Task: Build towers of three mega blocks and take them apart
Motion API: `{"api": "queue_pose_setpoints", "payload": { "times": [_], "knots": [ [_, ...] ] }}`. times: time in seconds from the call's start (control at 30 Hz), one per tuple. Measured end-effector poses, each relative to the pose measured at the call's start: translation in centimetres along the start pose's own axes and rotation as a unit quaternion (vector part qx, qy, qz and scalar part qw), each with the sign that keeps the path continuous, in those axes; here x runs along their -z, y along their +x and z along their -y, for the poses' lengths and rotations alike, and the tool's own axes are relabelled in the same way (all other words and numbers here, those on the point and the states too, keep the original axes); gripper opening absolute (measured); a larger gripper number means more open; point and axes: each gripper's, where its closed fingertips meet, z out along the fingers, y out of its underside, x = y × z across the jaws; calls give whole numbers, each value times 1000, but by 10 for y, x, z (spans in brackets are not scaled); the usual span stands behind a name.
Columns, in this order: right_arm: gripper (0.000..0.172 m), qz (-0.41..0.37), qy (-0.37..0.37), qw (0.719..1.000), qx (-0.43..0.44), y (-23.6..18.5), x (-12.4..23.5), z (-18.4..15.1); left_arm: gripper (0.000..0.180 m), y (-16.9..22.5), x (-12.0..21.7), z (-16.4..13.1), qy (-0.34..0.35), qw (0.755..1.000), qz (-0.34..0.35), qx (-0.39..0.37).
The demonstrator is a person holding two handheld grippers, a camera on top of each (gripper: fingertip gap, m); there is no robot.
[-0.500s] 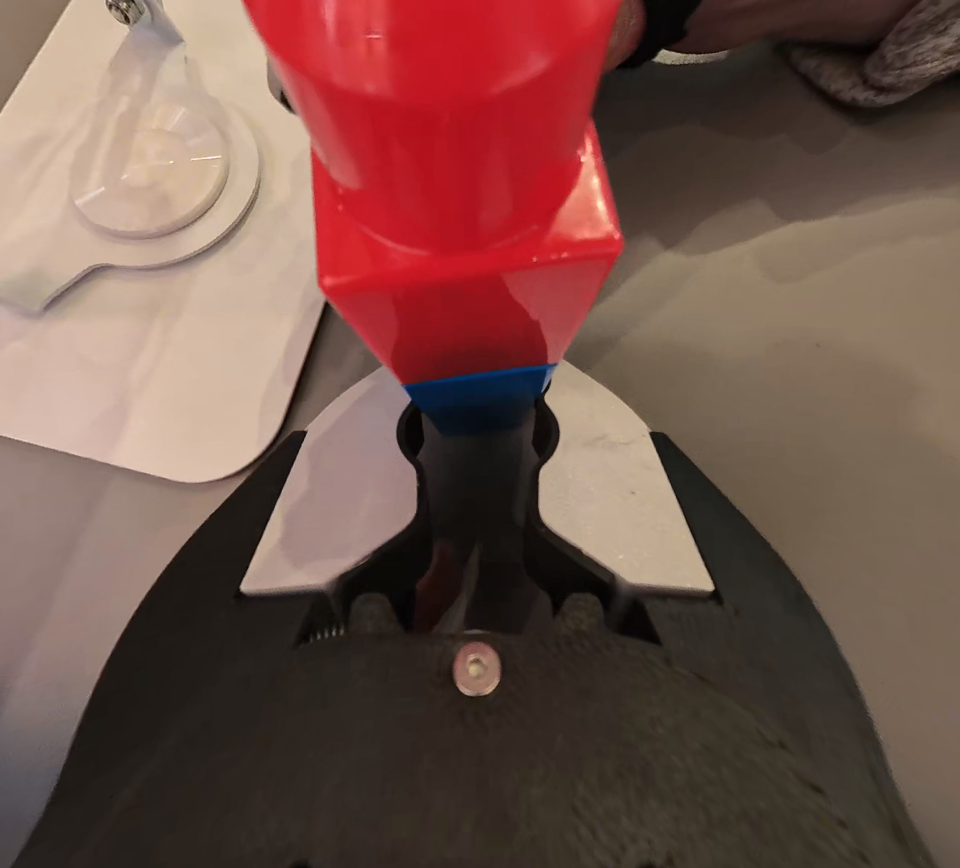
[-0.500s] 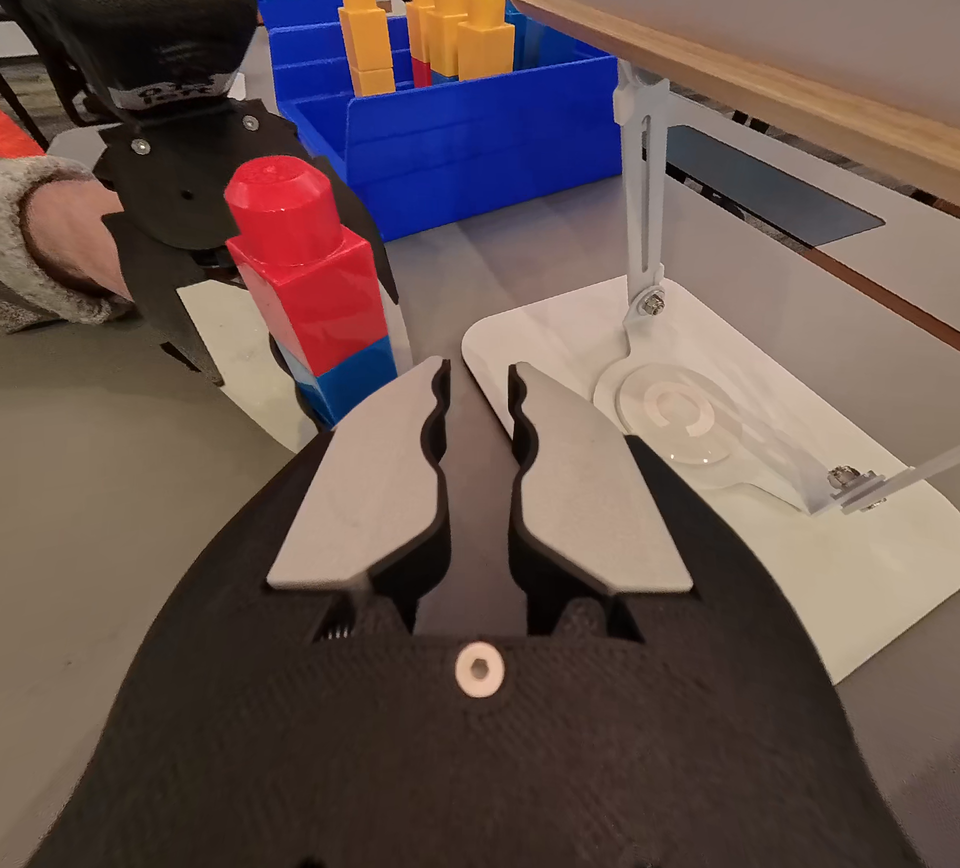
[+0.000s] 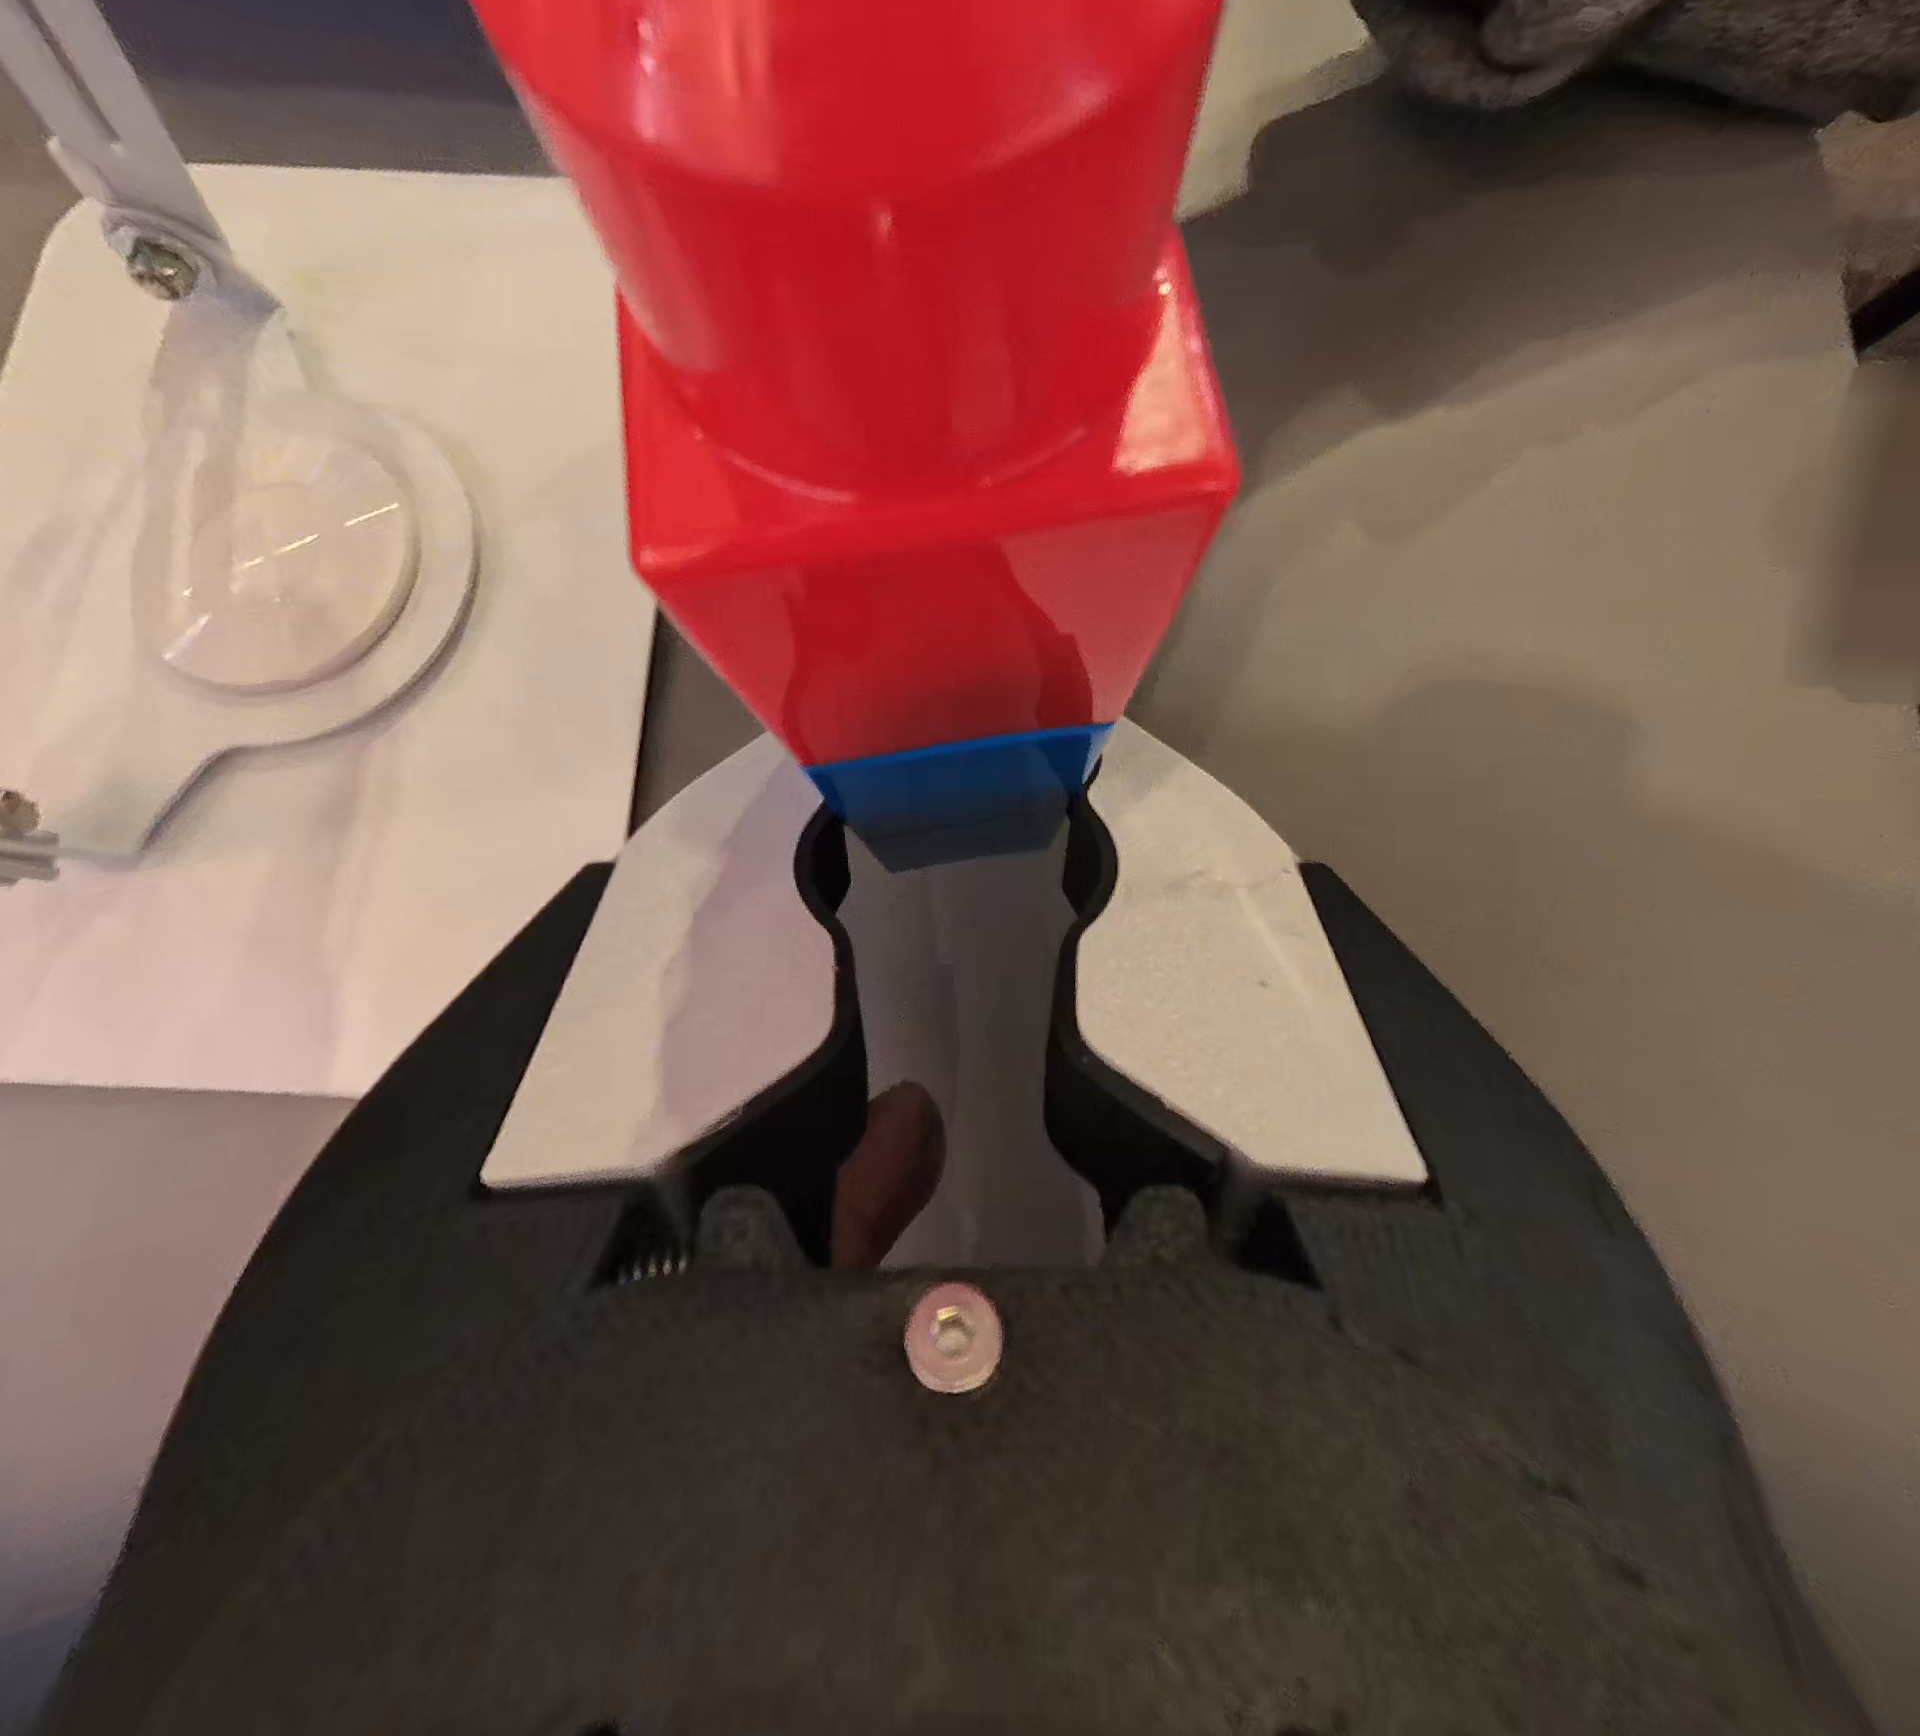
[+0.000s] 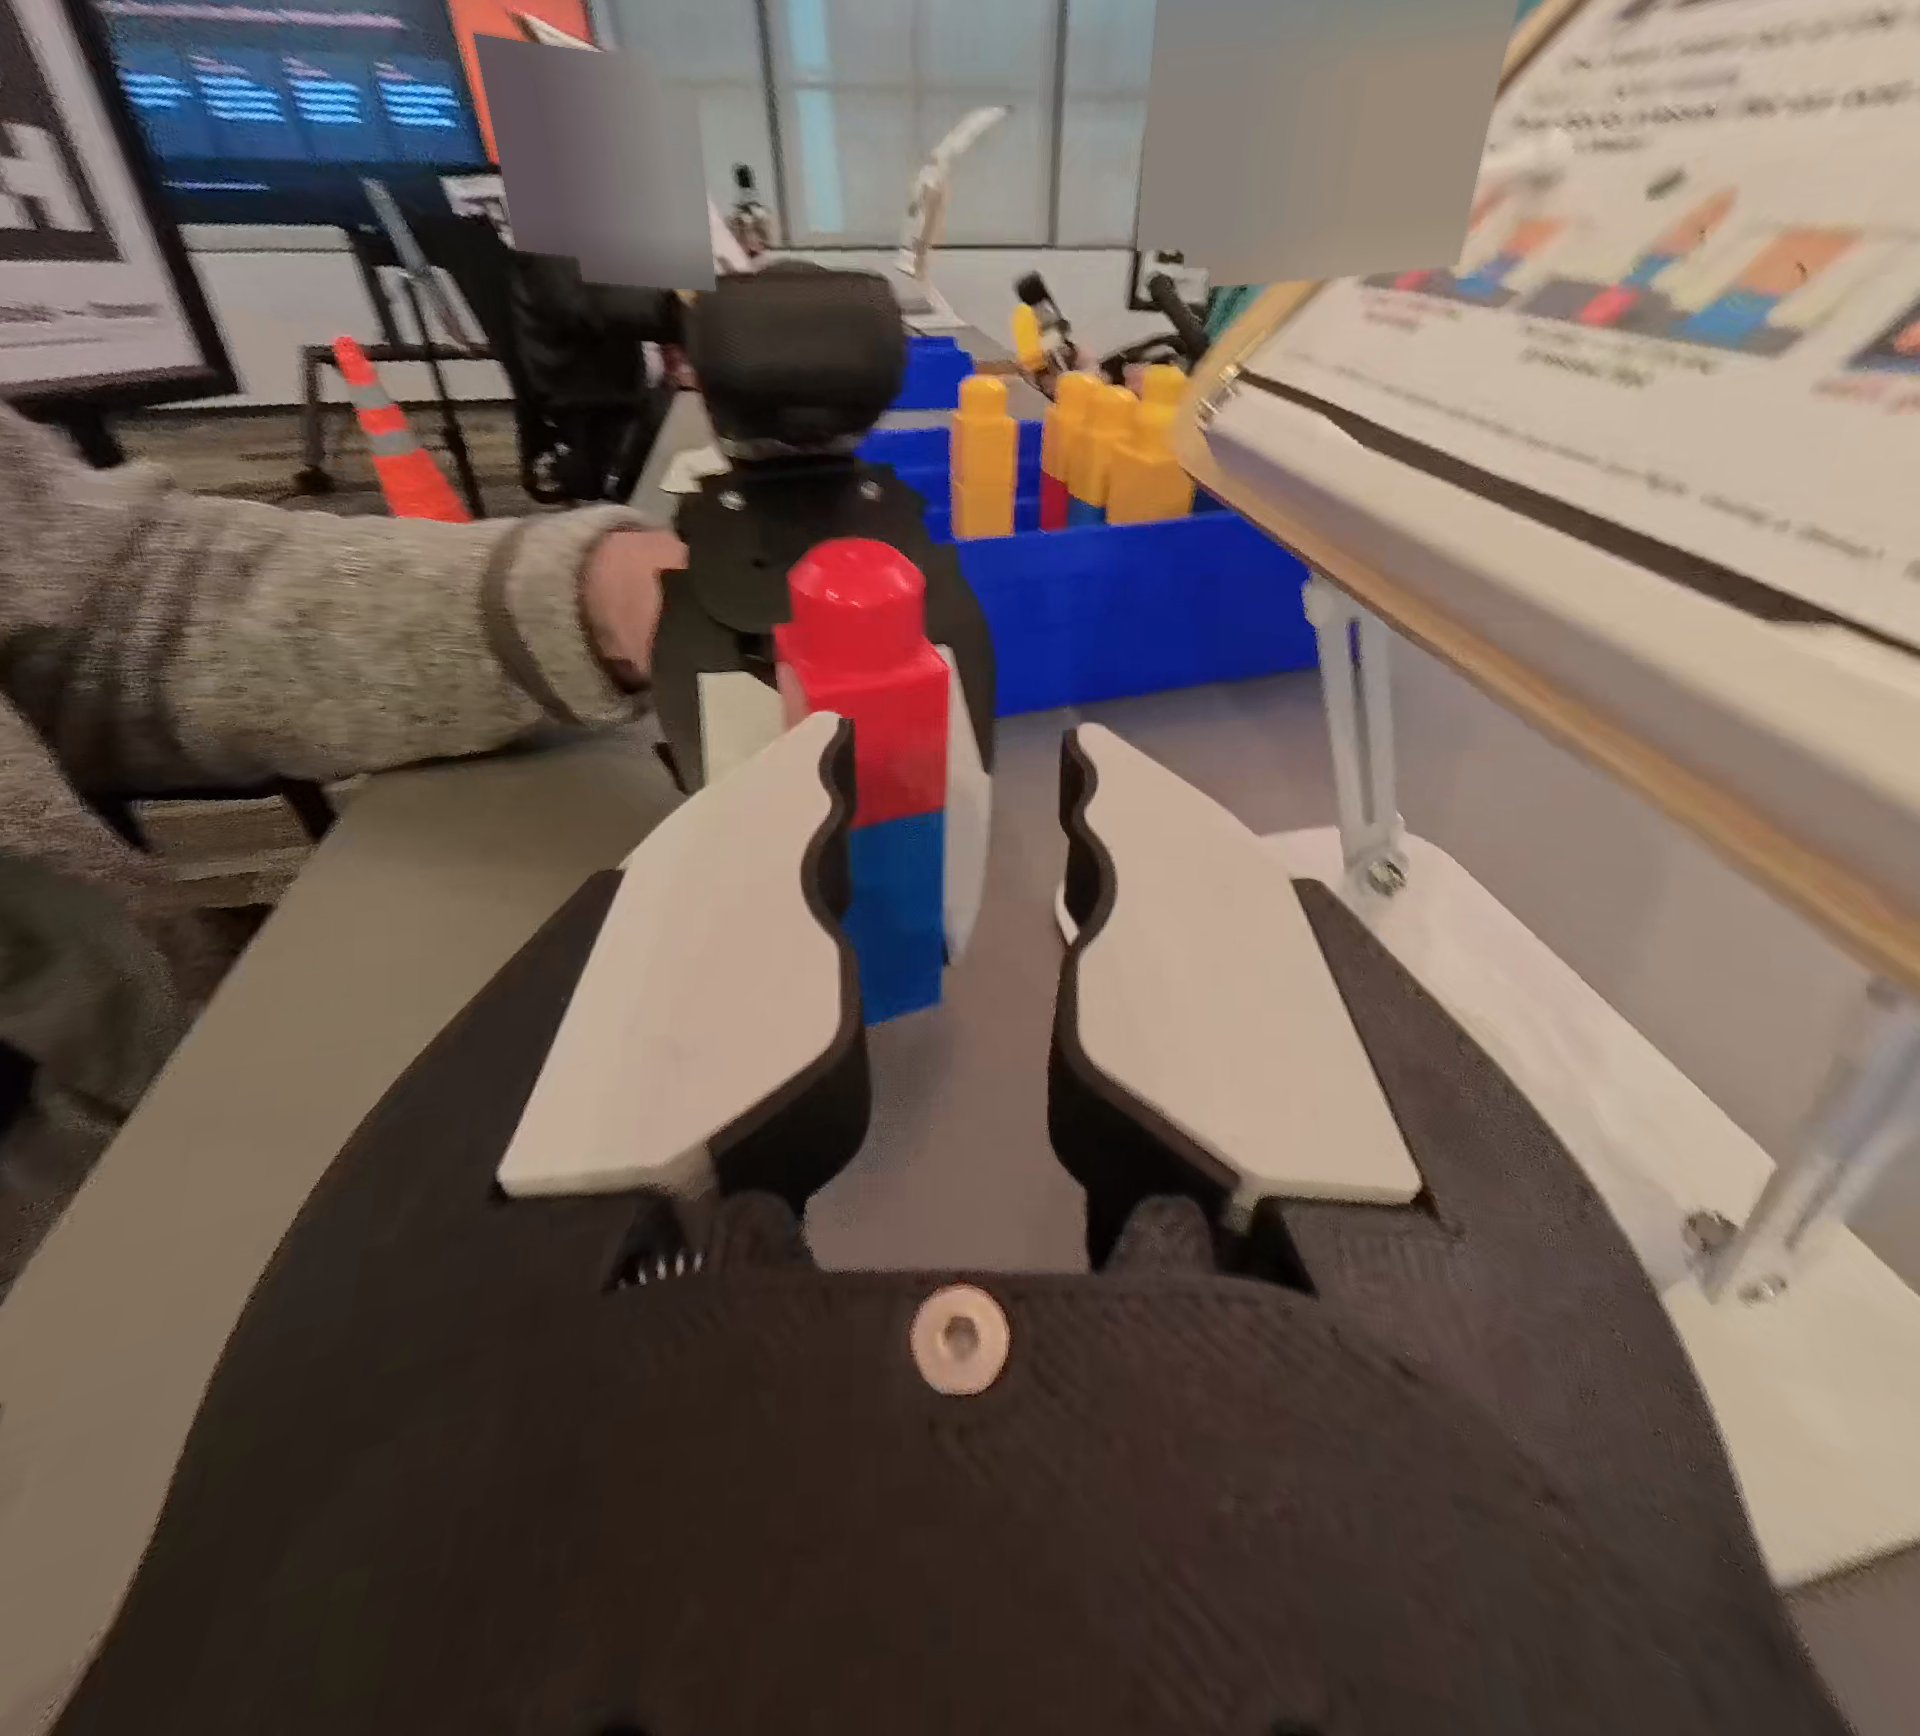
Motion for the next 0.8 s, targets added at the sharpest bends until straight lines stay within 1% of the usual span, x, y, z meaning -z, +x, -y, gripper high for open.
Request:
{"api": "queue_pose_setpoints", "payload": {
  "times": [0.1,0.17,0.23,0.3,0.37,0.43,0.53,0.57,0.8],
  "knots": [
    [46,28,13,999,16,-12,3,13,38,-1,-4,5,-8,1000,-9,-13],
    [49,30,1,999,27,-16,1,12,38,3,-7,8,-13,999,-21,-24],
    [54,34,-20,999,29,-19,-4,6,38,6,-11,9,-21,999,-24,-33],
    [55,50,-51,997,30,-24,-10,-5,38,9,-13,7,-28,998,-31,-42],
    [55,70,-65,995,23,-30,-14,-12,38,15,-14,8,-22,997,-43,-55],
    [54,85,-73,993,21,-36,-19,-17,38,17,-14,9,-18,997,-50,-57],
    [39,101,-69,992,26,-42,-23,-17,38,23,-15,9,-15,995,-65,-70],
    [37,105,-69,992,25,-44,-23,-18,38,25,-15,9,-14,995,-67,-73],
    [36,103,-55,993,17,-44,-25,-13,38,26,-15,14,16,994,-75,-76]
  ]
}}
